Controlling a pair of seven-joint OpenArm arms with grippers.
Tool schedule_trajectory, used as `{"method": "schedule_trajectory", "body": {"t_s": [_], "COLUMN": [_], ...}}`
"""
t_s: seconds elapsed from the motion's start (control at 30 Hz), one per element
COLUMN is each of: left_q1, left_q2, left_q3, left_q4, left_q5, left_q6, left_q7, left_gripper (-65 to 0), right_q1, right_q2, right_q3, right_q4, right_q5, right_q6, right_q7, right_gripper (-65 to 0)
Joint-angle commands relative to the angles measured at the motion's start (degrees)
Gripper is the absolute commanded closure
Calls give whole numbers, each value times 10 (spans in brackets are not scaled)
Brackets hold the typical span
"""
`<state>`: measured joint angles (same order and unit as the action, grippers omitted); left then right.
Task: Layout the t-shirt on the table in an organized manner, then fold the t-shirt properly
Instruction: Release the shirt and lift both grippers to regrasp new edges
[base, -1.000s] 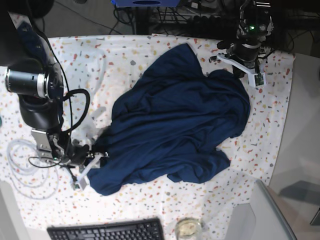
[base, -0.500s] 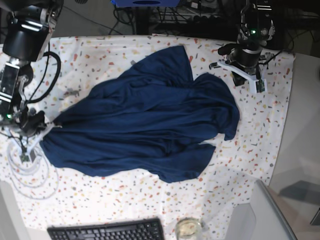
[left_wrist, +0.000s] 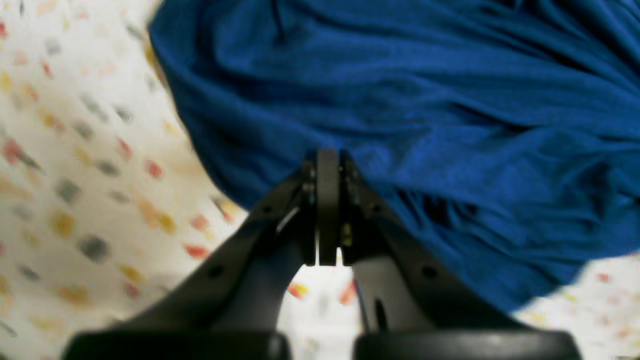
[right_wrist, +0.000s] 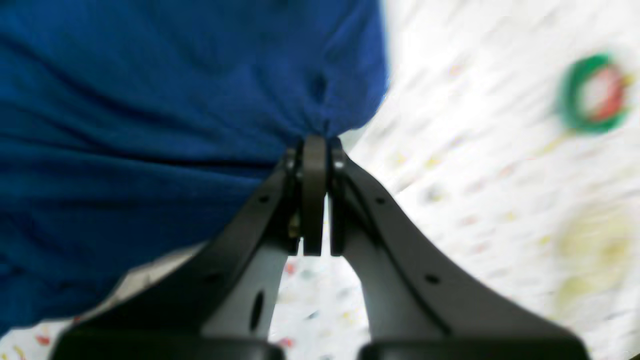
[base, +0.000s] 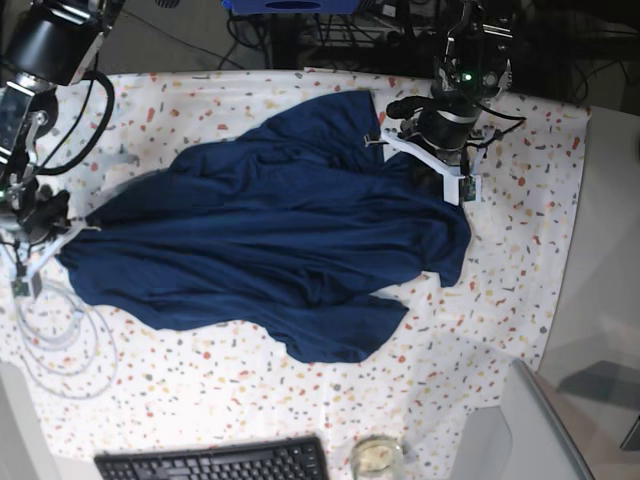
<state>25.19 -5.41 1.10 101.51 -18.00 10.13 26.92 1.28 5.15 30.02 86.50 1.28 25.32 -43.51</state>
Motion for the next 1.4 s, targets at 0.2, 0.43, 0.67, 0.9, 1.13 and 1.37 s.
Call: {"method": "schedule_trajectory", "body": {"t_s": [0.2,0.43,0.67,0.9,1.13,1.37], "left_q1": [11,29,84,83,65,21], "left_q2": [-2,-62,-61,-44,-37,0], "left_q3": [0,5,34,41,61,76], "left_q4": [9,14,24,30,18,-72], "left_q5": [-130,-133,-134,-133,-133,-133], "left_q6": [-4,-4,-4,-5,-5,-5], "left_q7": [38,36,34,34,35,35], "left_gripper": [-94,-31,-91,-173,-408,-553], "right_q1": [64,-55,-146,-161,-162,-162], "right_q2": [40,47,21,15,18,18], "right_q3": [-76,-84,-50,-51,-51,-50], "right_q4": [-44,58,68,28,19,19], "right_q5": [1,3,4,4,4,3], "right_q6": [0,0,1,1,1,1], "right_q7": [8,11,54,88,89,89], "right_gripper": [-176,-501,-492,-491,-491,-489]}}
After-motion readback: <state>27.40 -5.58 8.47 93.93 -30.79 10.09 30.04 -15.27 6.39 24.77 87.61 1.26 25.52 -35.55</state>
